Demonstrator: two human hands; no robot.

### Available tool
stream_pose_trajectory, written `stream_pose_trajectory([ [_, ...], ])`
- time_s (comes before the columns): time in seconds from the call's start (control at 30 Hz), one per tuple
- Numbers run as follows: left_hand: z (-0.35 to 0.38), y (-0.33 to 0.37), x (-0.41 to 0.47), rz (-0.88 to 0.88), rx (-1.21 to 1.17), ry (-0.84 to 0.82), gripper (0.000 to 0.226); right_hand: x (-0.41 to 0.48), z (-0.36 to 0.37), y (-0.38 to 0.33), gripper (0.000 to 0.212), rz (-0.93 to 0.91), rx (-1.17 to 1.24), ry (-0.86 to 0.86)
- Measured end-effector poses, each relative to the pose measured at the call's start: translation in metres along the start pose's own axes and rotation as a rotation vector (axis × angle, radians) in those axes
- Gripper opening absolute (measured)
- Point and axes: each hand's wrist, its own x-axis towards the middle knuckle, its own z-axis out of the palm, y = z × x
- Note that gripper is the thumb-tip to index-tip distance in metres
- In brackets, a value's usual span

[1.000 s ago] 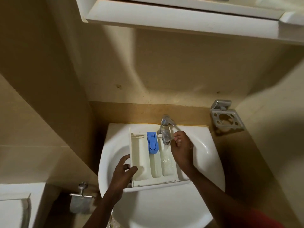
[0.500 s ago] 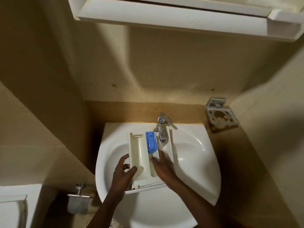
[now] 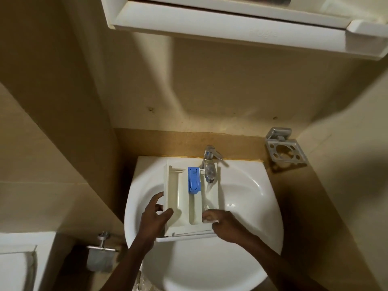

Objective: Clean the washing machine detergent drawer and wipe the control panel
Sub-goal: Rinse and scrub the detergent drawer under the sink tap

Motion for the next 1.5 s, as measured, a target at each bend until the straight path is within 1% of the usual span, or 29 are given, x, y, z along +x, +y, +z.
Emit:
stream_pose_trajectory([
  [0.03, 0.0, 0.001, 0.0, -0.005, 0.004, -0.01, 0.066, 0.004, -0.005, 0.0, 0.05, -0.024, -0.027, 0.059],
  [0.1, 0.002, 0.003, -0.001, -0.005, 0.01, -0.013, 0.063, 0.018, -0.013, -0.007, 0.047, -0.087, -0.17, 0.175],
  [0.2, -0.002, 0.008, -0.004, -0.008, 0.021, -0.031, 0.057, 0.044, -0.017, -0.022, 0.06, -0.228, -0.399, 0.379],
  [0.23, -0.005, 0.008, -0.004, -0.012, 0.031, -0.04, 0.054, 0.051, -0.014, -0.022, 0.064, -0.253, -0.419, 0.414],
  [0.3, -0.011, 0.008, -0.006, -0.014, 0.034, -0.044, 0.053, 0.055, 0.004, -0.014, 0.066, -0.304, -0.42, 0.377],
  [0.33, -0.013, 0.01, -0.007, -0.007, 0.028, -0.04, 0.053, 0.053, 0.014, -0.008, 0.064, -0.36, -0.415, 0.323],
  [0.4, -0.014, 0.012, -0.008, -0.001, 0.018, -0.035, 0.049, 0.046, 0.021, 0.005, 0.055, -0.439, -0.319, 0.215],
  [0.43, -0.015, 0.013, -0.008, -0.009, 0.012, -0.033, 0.047, 0.045, 0.016, 0.008, 0.05, -0.458, -0.282, 0.199],
  [0.47, -0.015, 0.014, -0.008, -0.016, 0.01, -0.037, 0.047, 0.045, 0.01, 0.01, 0.047, -0.453, -0.262, 0.224],
  [0.57, -0.015, 0.01, -0.006, -0.036, 0.002, -0.046, 0.055, 0.044, -0.008, 0.006, 0.05, -0.41, -0.155, 0.484],
  [0.63, -0.011, 0.004, -0.005, -0.043, -0.008, -0.047, 0.056, 0.044, -0.006, 0.0, 0.036, -0.418, -0.083, 0.68],
  [0.67, -0.008, 0.003, -0.005, -0.043, -0.016, -0.05, 0.058, 0.044, -0.004, -0.001, 0.029, -0.388, -0.037, 0.779],
  [0.7, -0.005, 0.002, -0.006, -0.046, -0.027, -0.052, 0.062, 0.045, -0.004, 0.001, 0.024, -0.316, 0.029, 0.844],
  [0.73, -0.002, 0.0, -0.006, -0.047, -0.03, -0.049, 0.065, 0.045, -0.005, 0.002, 0.02, -0.206, 0.104, 0.846],
  [0.77, 0.002, -0.001, -0.008, -0.048, -0.028, -0.041, 0.067, 0.045, -0.007, 0.004, 0.022, -0.073, 0.175, 0.775],
  [0.83, 0.009, -0.002, -0.012, -0.046, -0.033, -0.03, 0.064, 0.046, -0.01, 0.01, 0.035, 0.126, 0.265, 0.54],
  [0.87, 0.013, -0.004, -0.013, -0.045, -0.04, -0.022, 0.061, 0.045, -0.01, 0.011, 0.036, 0.17, 0.257, 0.446],
  [0.93, 0.02, -0.007, -0.017, -0.055, -0.044, -0.014, 0.058, 0.042, -0.008, 0.017, 0.035, 0.202, 0.227, 0.313],
  [1.0, 0.024, -0.01, -0.019, -0.072, -0.045, -0.031, 0.061, 0.038, -0.01, 0.022, 0.038, 0.219, 0.252, 0.197],
  [1.07, 0.024, -0.011, -0.018, -0.099, -0.053, -0.074, 0.069, 0.036, -0.018, 0.022, 0.042, 0.189, 0.201, 0.129],
  [1.13, 0.022, -0.009, -0.014, -0.128, -0.057, -0.12, 0.073, 0.037, -0.029, 0.018, 0.05, 0.126, 0.061, 0.144],
  [1.2, 0.022, -0.008, -0.007, -0.143, -0.065, -0.165, 0.064, 0.038, -0.037, 0.009, 0.067, 0.084, -0.013, 0.193],
  [1.27, 0.023, -0.009, -0.002, -0.154, -0.082, -0.194, 0.056, 0.04, -0.043, 0.007, 0.084, 0.073, -0.036, 0.15],
  [1.3, 0.024, -0.009, 0.001, -0.156, -0.083, -0.193, 0.053, 0.04, -0.047, 0.008, 0.089, 0.09, -0.062, 0.111],
  [1.33, 0.025, -0.01, 0.003, -0.153, -0.085, -0.179, 0.051, 0.039, -0.049, 0.011, 0.089, 0.107, -0.092, 0.082],
  [1.37, 0.027, -0.011, 0.004, -0.146, -0.087, -0.156, 0.05, 0.036, -0.051, 0.014, 0.084, 0.119, -0.138, 0.068],
  [1.4, 0.029, -0.011, 0.005, -0.138, -0.082, -0.13, 0.05, 0.032, -0.051, 0.017, 0.074, 0.109, -0.199, 0.086],
  [1.47, 0.035, -0.012, 0.005, -0.125, -0.052, -0.085, 0.051, 0.02, -0.045, 0.02, 0.052, 0.118, -0.386, 0.198],
  [1.5, 0.037, -0.012, 0.005, -0.12, -0.042, -0.068, 0.052, 0.016, -0.037, 0.021, 0.052, 0.144, -0.453, 0.24],
])
